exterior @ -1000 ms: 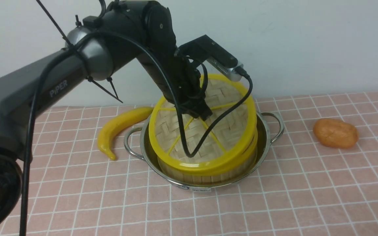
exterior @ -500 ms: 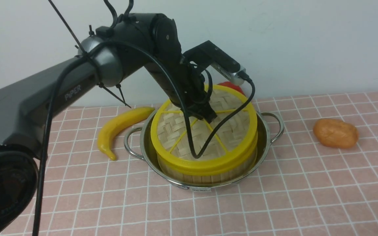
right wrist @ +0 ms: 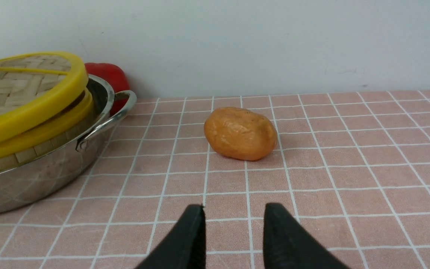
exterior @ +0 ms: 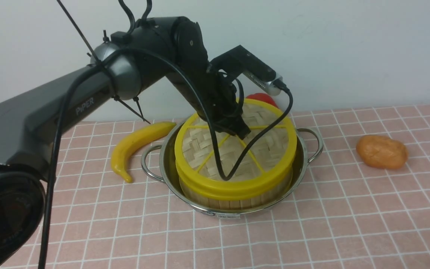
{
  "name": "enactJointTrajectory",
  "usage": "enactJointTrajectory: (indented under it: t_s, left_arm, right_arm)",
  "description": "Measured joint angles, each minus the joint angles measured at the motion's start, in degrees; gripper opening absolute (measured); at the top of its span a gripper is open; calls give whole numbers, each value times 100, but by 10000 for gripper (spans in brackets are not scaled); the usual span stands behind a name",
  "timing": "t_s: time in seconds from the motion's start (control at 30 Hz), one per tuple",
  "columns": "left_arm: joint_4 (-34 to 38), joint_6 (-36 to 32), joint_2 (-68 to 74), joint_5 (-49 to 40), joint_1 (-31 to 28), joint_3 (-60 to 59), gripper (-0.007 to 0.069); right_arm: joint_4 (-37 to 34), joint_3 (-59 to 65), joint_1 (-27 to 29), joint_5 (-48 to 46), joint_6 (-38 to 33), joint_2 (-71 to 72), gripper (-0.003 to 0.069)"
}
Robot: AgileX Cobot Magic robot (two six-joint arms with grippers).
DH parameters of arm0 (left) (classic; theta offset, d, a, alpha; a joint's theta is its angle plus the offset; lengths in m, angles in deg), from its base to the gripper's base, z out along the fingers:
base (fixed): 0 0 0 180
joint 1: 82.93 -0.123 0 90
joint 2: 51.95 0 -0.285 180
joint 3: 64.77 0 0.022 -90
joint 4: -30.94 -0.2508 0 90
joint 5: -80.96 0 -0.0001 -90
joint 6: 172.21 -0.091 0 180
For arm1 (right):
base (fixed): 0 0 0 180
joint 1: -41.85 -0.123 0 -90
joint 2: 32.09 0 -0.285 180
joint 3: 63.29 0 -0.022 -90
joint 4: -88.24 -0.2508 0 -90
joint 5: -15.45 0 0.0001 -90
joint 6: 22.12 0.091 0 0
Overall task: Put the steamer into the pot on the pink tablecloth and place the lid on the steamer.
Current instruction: 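Place the yellow bamboo steamer lid onto the steamer in the pot with the left gripper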
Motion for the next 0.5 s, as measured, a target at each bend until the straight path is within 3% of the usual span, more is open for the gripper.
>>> enactJointTrajectory:
  t_s: [0.5]
  left_arm:
    - [-244,275,168,-4,17,6,119]
  right_arm:
    - [0,0,0,0,0,0,240]
